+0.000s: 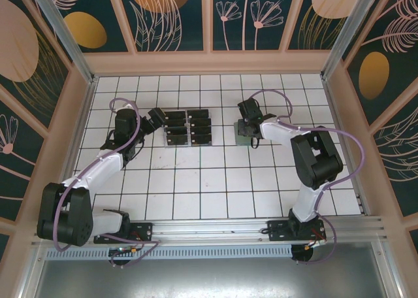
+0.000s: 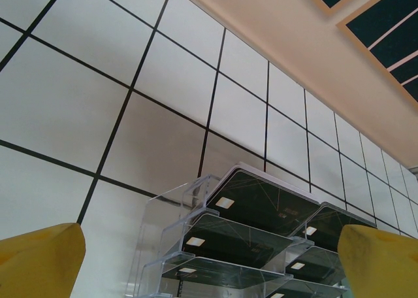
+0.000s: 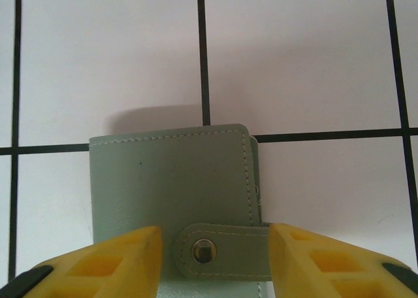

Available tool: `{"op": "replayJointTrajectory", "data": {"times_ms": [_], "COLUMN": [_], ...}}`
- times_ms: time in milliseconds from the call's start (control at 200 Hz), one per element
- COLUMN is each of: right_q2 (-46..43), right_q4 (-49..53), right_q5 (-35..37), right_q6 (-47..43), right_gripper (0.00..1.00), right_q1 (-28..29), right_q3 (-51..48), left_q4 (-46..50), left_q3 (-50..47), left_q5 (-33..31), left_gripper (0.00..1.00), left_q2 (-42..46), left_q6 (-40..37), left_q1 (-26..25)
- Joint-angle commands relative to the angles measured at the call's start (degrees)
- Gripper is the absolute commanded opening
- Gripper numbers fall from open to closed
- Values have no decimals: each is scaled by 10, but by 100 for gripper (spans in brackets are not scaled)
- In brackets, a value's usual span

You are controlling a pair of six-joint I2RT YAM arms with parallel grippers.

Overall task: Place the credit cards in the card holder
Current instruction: Pick up the card holder from the center of the table.

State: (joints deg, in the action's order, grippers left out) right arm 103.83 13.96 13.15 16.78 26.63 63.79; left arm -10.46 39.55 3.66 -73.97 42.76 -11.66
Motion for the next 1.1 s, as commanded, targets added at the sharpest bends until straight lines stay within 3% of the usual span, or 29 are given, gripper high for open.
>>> {"op": "replayJointTrajectory", "data": {"times_ms": [0,425,576,1096], "right_q2": [10,17,10,18], "right_q4": [1,-1,0,7], "right_q5": [23,28,22,40], "right_q6": [-9,-10,-10,-10], "right_gripper": [45,39,48,47], "right_q1": [5,6,12,19], "right_q3": [-11,-20,-16,-13], "left_q4": [-19,-19,-16,-14], "left_q3": [12,12,11,8], "left_q5": [4,2,3,2], "left_gripper": [99,99,99,99], "left_q2": [-7,-9,-7,-5], "left_q6": [5,6,5,3], "left_q1": [-3,-3,-3,-2]}}
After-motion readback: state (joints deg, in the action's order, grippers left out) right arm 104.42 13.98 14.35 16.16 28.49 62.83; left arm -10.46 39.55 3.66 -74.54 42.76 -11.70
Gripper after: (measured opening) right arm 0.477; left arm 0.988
